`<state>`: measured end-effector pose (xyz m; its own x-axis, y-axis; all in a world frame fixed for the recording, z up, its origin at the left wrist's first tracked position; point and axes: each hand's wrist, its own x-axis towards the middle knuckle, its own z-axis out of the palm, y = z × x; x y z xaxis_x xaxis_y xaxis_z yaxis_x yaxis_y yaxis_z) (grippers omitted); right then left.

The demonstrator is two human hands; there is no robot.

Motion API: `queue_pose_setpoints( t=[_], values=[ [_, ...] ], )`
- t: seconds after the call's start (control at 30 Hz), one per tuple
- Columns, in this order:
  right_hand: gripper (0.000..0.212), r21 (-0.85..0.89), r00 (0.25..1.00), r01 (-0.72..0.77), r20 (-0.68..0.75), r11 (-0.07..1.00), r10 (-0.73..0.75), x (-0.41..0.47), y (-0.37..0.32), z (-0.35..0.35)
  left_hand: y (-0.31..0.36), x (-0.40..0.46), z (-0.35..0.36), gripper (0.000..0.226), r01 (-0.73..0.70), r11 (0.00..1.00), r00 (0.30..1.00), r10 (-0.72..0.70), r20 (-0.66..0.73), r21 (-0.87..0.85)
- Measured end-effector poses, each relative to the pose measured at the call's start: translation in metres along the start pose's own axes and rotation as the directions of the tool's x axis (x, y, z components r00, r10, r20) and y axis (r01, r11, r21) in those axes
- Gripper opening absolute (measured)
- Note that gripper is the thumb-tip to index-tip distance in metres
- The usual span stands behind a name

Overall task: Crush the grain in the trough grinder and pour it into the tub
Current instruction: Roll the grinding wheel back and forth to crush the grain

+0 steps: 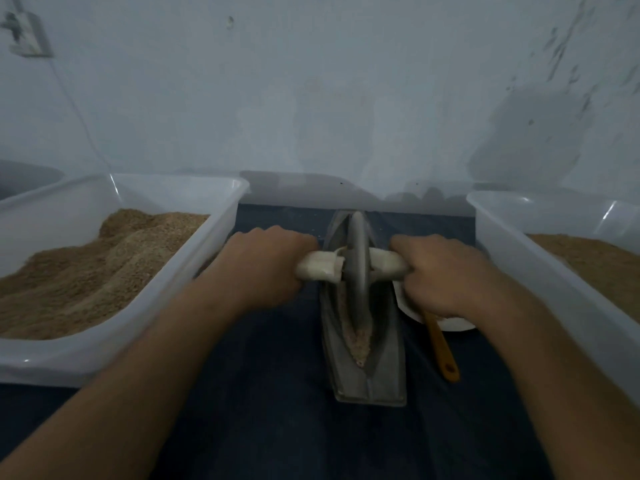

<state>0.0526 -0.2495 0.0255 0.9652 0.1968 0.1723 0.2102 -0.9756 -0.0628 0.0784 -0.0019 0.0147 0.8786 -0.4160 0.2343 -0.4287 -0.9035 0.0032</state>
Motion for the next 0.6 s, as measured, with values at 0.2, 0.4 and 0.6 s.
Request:
queue_pose_setpoints(
  t=[0.2,0.4,0.6],
  values=[
    [0.021,-0.183,0.969,0.013,-0.241,0.983,-0.057,0.017,-0.001,0.022,0.002,0.018,0.02,0.019,0.065,0.984,0.984,-0.036,-0.175,0.166],
    [0.021,0.068,0.938,-0.028,0.348,0.997,0.002,-0.012,0.002,-0.022,-0.001,-0.008,-0.017,0.018,-0.05,0.997,0.971,0.06,0.233,-0.052],
    [0.024,-0.034,0.998,-0.015,0.067,0.999,0.018,0.0,-0.002,-0.001,0.002,0.007,0.004,0.022,0.024,0.996,0.999,-0.02,-0.047,0.086]
  ],
)
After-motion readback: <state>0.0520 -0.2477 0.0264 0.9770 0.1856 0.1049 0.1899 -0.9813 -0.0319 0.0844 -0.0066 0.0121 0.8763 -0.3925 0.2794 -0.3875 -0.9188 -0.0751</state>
